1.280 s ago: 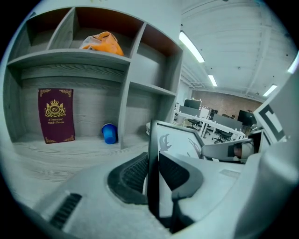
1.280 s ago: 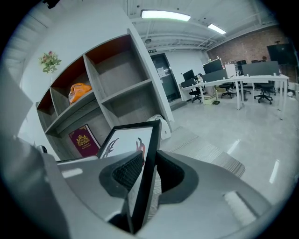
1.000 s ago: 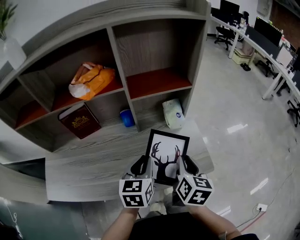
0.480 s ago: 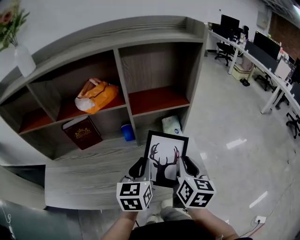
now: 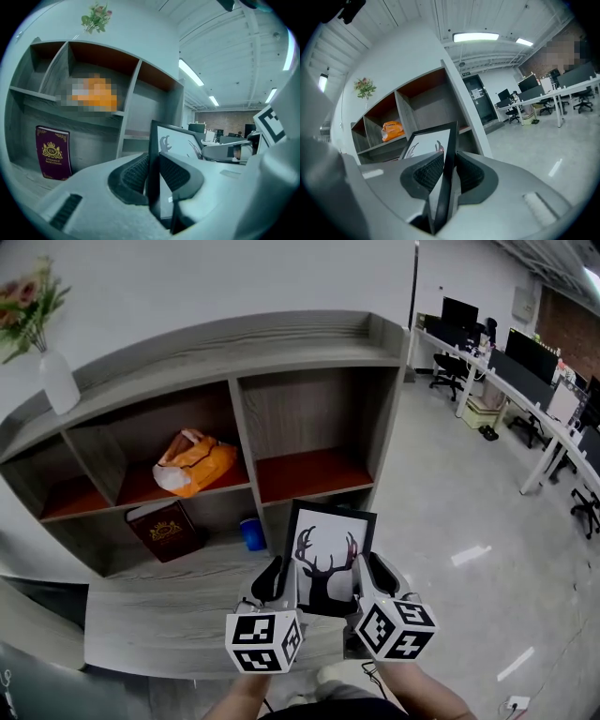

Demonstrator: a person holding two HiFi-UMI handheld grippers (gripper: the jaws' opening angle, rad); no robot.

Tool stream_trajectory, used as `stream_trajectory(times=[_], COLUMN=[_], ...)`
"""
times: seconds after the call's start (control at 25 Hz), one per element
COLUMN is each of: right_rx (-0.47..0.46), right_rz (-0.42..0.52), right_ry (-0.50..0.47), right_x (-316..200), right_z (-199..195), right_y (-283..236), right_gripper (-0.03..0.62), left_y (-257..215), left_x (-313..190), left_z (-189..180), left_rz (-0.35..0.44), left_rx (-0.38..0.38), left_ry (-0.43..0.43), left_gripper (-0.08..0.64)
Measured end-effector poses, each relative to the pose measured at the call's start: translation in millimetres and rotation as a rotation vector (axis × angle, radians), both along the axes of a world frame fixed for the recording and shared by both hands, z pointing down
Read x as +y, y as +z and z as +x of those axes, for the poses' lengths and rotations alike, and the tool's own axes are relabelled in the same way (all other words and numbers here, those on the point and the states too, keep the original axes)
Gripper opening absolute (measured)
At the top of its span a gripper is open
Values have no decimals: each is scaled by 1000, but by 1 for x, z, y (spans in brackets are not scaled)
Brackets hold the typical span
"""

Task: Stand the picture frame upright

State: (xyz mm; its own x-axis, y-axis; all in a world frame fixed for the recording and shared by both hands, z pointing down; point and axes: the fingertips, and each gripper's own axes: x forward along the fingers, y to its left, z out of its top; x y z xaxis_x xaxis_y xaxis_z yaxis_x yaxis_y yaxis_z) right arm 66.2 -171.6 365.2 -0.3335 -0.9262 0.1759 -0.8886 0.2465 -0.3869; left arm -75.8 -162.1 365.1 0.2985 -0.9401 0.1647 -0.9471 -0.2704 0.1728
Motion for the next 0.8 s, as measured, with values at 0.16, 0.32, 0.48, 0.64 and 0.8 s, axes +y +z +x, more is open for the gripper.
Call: stream_trajectory(times=[0.16, 0.32, 0.48, 0.64, 0.8], right_rx=[-19, -21, 2, 14, 9], right_rz=[59, 121, 179, 207, 214], right_ry=[-13, -26, -41, -55, -67], right_x=[-16, -34, -48, -58, -67], right_z=[-1, 0, -4, -9, -11], right_y=[-26, -51, -73, -80, -83], right_gripper=[71, 71, 71, 71, 71], left_y=[-23, -45, -58, -64, -69], left_x=[-12, -23, -34, -43, -51], left_z=[-1, 1, -2, -6, -8], left_rz=[50, 96, 122, 135, 148], left_rx=[1, -5, -6, -2, -4], left_ry=[-12, -28, -45, -59, -69], left_gripper=[64, 64, 63, 61, 61])
